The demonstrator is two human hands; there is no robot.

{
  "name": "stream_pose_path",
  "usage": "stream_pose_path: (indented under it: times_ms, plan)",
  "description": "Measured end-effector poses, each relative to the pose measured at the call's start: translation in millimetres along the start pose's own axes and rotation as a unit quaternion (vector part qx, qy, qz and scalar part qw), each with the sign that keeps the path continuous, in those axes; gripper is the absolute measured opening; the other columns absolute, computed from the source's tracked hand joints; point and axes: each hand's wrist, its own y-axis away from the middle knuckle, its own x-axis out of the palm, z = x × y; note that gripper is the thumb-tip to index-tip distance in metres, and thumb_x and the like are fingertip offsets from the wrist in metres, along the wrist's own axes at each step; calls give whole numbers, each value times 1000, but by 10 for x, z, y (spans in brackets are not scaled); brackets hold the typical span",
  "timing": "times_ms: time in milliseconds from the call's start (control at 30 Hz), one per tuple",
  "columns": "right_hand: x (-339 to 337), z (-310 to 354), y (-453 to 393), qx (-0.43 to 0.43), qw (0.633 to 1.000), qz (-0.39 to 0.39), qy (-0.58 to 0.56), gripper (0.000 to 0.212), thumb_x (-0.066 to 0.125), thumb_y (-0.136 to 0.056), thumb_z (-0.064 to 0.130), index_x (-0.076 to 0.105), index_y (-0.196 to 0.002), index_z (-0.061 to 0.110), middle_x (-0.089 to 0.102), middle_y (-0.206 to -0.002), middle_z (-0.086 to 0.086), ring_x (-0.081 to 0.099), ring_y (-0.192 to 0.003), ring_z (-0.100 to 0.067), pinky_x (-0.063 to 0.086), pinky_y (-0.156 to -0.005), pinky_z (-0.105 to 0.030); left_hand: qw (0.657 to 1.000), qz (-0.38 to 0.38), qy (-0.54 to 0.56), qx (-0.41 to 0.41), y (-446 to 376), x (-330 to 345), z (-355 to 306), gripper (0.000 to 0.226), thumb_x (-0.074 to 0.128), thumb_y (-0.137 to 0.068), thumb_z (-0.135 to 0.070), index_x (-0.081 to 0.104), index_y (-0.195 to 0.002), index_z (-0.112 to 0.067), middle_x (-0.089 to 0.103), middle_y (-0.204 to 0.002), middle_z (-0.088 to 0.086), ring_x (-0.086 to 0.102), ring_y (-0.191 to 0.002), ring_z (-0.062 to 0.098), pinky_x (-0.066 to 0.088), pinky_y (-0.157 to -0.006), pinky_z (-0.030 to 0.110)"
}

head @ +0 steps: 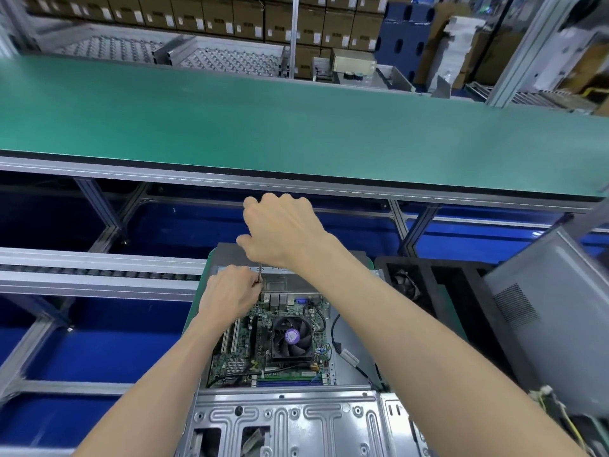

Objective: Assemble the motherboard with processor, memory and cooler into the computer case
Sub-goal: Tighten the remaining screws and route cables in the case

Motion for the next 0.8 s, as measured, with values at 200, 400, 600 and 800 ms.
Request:
stream_pose_path:
  times_ms: [200,400,600,800]
  plan:
    - [-13,-17,4,1,1000,12,-13,18,59,-94,22,43,-93,13,31,-70,3,42,-68,-25,30,-59,-35,1000,-2,1,-1,0,11,8,31,54,-92,-33,65,-67,-16,55,-58,-4,55,-62,22,31,-49,30]
    - [-51,-17,-17,-19,997,50,-51,32,66,-81,24,37,-94,15,39,-83,1,40,-67,-23,25,-55,-32,1000,3,8,-7,6,-4,6,32,54,-92,-32,63,-66,-15,55,-59,-2,56,-63,24,38,-52,32]
    - [-16,-14,-6,14,1000,10,1,24,55,-98,28,37,-89,16,29,-70,3,42,-70,-26,31,-62,-36,1000,4,17,-4,10,-17,-2,32,57,-91,-33,64,-65,-15,55,-55,-2,55,-61,23,35,-51,31]
    - [-46,-29,4,-14,996,48,-76,25,62,-83,19,45,-101,12,44,-89,0,44,-73,-26,24,-55,-31,1000,1,29,-9,17,-4,4,37,56,-93,-34,58,-60,-16,53,-56,-2,55,-60,23,40,-52,32]
